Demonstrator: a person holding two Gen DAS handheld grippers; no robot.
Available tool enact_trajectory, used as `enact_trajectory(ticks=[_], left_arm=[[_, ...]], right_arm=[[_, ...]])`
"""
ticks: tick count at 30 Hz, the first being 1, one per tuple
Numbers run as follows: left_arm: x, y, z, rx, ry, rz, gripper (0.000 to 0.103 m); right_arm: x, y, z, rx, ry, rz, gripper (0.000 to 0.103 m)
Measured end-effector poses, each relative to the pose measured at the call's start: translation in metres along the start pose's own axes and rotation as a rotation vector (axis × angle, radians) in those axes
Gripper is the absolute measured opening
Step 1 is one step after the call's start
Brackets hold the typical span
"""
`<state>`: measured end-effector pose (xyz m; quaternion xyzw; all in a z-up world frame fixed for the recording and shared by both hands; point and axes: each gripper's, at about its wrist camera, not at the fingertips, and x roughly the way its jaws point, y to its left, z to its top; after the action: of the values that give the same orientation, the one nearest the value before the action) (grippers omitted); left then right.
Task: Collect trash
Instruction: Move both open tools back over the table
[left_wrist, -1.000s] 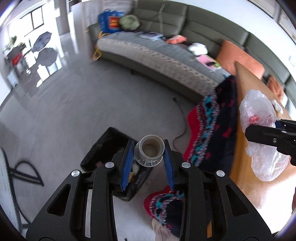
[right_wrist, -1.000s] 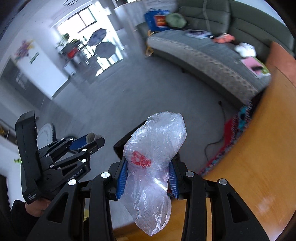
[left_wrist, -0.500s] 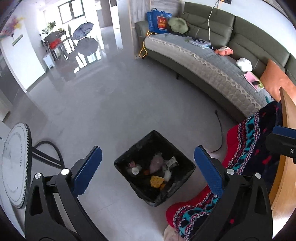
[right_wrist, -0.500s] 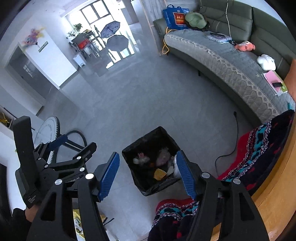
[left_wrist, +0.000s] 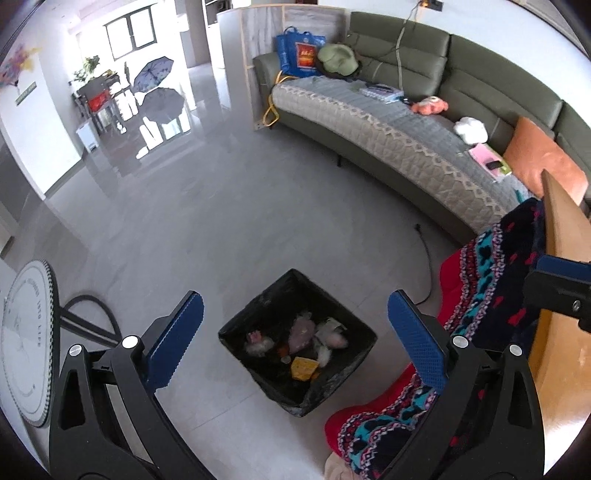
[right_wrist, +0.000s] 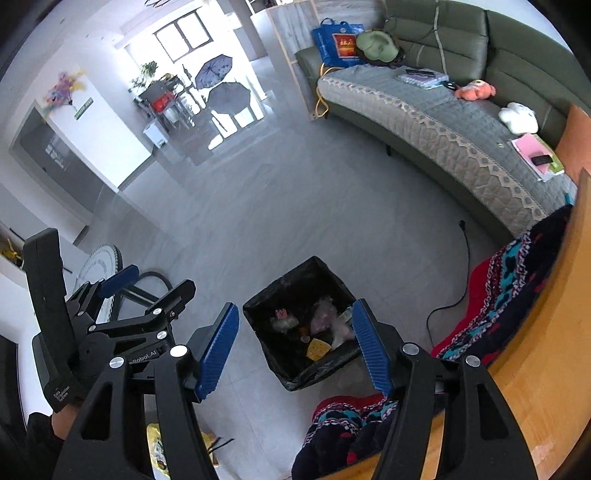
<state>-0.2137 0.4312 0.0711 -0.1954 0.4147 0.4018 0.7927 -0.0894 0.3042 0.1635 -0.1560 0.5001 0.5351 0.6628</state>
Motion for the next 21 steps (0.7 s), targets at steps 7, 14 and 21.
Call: enact_trajectory(ticks=[7, 14, 21], left_arm=[[-0.022, -0.051, 0.006, 0.079, -0.038, -0.064, 0.097], [-0.046, -0.133, -0.002, 0.184, -0.064, -0.176, 0.097], [-0.067, -0.235, -0.022, 0.311, -0.052, -0.306, 0.097]], right_arm=[[-0.045, -0.039, -0.023, 0.066, -0.056, -0.029, 0.065], [-0.099, -0.100, -0.060, 0.177, -0.112, -0.081, 0.065], [-0.149, -0.165, -0.106, 0.288, -0.163, -0.161, 0.065]])
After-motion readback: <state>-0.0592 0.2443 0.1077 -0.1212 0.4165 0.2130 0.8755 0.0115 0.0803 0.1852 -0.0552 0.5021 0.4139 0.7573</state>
